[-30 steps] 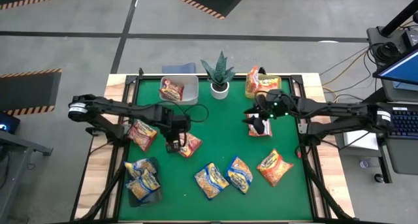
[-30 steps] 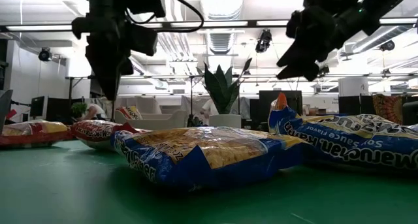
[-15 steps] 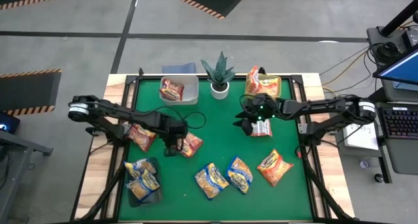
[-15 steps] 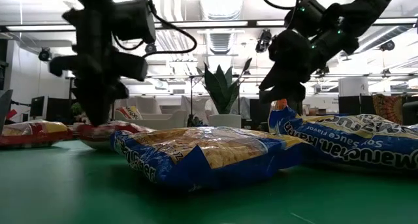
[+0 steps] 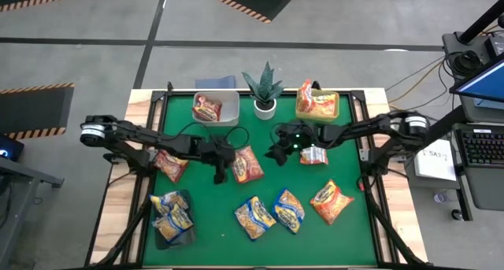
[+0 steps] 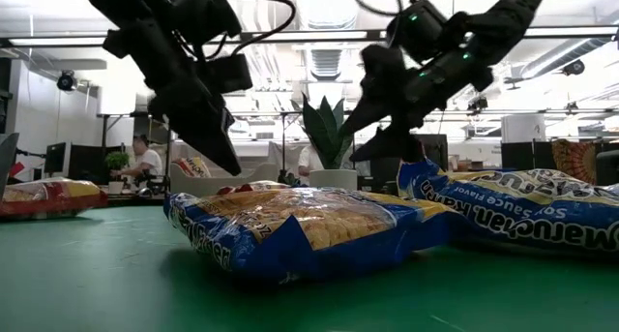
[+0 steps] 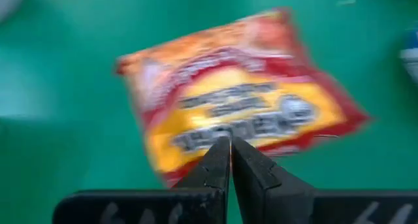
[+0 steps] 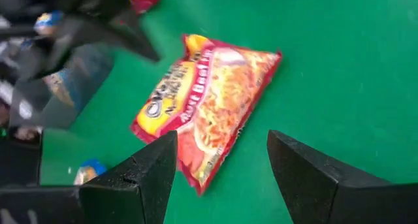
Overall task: Sort Maruchan noodles
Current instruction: Put the center red noodle pack into the white bin
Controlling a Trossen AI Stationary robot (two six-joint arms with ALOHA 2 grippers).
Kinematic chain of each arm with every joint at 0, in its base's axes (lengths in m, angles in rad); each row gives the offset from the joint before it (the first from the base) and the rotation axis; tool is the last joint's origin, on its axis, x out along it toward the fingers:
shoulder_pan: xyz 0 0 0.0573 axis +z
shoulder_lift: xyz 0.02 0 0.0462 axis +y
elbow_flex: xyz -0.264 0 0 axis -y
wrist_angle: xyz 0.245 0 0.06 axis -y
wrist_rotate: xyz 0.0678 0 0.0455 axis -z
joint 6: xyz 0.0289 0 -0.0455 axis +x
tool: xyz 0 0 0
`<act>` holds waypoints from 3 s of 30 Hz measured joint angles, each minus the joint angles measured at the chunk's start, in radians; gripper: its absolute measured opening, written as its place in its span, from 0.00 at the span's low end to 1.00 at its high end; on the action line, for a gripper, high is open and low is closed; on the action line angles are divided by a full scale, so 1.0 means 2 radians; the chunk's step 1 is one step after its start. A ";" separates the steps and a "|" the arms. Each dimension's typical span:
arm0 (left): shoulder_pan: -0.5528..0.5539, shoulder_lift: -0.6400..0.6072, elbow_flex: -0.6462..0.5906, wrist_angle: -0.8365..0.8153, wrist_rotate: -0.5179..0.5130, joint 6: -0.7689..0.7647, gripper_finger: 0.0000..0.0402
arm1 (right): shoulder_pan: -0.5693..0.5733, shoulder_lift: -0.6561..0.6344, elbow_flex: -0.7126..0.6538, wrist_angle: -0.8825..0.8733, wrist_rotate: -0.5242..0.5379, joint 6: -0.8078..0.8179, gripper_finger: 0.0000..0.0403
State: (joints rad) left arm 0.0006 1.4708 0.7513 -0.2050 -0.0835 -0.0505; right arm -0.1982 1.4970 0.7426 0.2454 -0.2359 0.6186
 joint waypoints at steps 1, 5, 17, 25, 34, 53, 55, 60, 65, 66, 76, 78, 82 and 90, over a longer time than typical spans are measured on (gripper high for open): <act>0.000 -0.001 -0.001 0.004 0.022 0.002 0.00 | 0.000 0.010 0.004 -0.001 0.000 0.013 0.56; -0.007 0.004 -0.009 0.042 0.060 0.003 0.00 | 0.001 0.049 0.022 0.000 0.000 0.039 0.59; -0.010 0.010 -0.059 0.092 0.059 0.013 0.00 | 0.003 0.130 0.076 -0.001 -0.003 0.036 0.79; -0.010 0.009 -0.092 0.173 0.049 -0.004 0.00 | 0.003 0.160 0.105 -0.001 -0.004 0.032 0.81; -0.010 0.016 -0.082 0.204 0.061 0.018 0.00 | 0.003 0.160 0.107 0.003 -0.004 0.024 0.81; -0.009 0.091 -0.099 0.234 0.056 0.002 0.00 | 0.012 0.199 0.107 0.093 -0.051 0.042 0.81; -0.009 0.091 -0.099 0.234 0.056 0.002 0.00 | 0.012 0.209 0.115 0.105 -0.057 0.047 0.80; -0.009 0.092 -0.101 0.250 0.056 0.002 0.00 | 0.017 0.232 0.142 0.105 -0.061 0.030 0.76; -0.010 0.093 -0.101 0.262 0.056 0.003 0.00 | 0.019 0.240 0.157 0.103 -0.071 0.022 0.64; -0.010 0.093 -0.101 0.262 0.056 0.003 0.00 | 0.019 0.240 0.158 0.102 -0.071 0.020 0.61; -0.010 0.055 -0.103 0.247 0.078 0.019 0.00 | 0.019 0.237 0.154 0.101 -0.078 0.005 0.21; -0.010 0.030 -0.101 0.228 0.088 0.021 0.00 | 0.019 0.235 0.152 0.100 -0.084 -0.005 0.16; -0.010 -0.033 -0.098 0.190 0.090 0.024 0.00 | 0.020 0.216 0.137 0.095 -0.088 -0.025 0.12; -0.009 -0.156 -0.098 0.199 0.076 0.029 0.00 | 0.020 0.126 0.089 0.086 -0.060 -0.131 0.11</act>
State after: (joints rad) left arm -0.0181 1.1594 0.5560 0.1939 0.0679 0.0067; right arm -0.1578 1.7484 0.9197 0.4168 -0.3556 0.3563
